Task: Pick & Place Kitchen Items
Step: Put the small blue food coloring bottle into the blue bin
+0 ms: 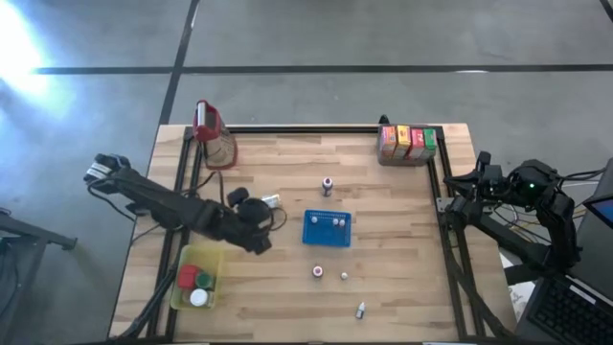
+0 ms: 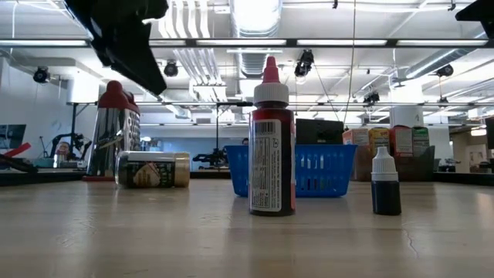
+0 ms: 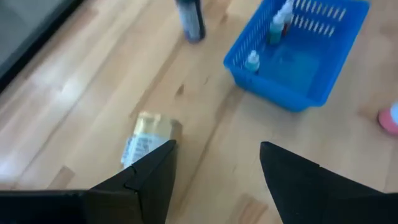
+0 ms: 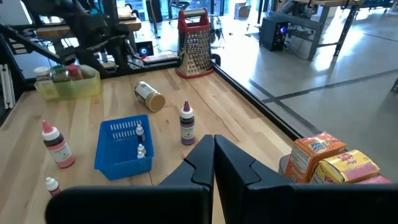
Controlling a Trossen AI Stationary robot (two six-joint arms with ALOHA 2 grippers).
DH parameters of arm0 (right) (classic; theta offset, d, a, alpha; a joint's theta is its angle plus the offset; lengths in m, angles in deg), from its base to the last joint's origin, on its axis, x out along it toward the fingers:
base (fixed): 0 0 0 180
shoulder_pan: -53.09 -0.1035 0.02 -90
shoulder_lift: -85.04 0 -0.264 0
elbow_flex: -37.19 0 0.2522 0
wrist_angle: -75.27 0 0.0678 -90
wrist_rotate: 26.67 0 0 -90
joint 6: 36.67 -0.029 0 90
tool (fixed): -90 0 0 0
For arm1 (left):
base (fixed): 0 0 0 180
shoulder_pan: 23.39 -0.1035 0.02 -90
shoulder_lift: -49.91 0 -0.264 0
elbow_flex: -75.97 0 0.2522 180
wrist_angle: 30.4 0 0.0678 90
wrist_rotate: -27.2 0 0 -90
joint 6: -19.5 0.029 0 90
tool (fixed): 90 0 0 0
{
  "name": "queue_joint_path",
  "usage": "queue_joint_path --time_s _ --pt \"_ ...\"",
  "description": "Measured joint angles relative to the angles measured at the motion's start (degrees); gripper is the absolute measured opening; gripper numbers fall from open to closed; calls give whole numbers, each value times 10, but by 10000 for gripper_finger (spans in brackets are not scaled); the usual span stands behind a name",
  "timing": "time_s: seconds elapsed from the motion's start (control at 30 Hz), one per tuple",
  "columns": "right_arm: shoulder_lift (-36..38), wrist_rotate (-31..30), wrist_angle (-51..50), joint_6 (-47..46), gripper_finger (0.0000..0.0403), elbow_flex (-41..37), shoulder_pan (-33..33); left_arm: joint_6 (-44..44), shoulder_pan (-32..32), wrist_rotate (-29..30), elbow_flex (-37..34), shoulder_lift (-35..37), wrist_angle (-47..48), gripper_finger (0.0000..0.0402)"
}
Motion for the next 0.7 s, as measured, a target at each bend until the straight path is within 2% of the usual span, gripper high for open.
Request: queue_joint_path --time_s 0.27,0.7 --pt "0 0 0 0 8 0 0 2 -14 -55 0 -1 11 235" --pt "0 0 0 0 8 0 0 1 -14 -57 0 -1 11 234"
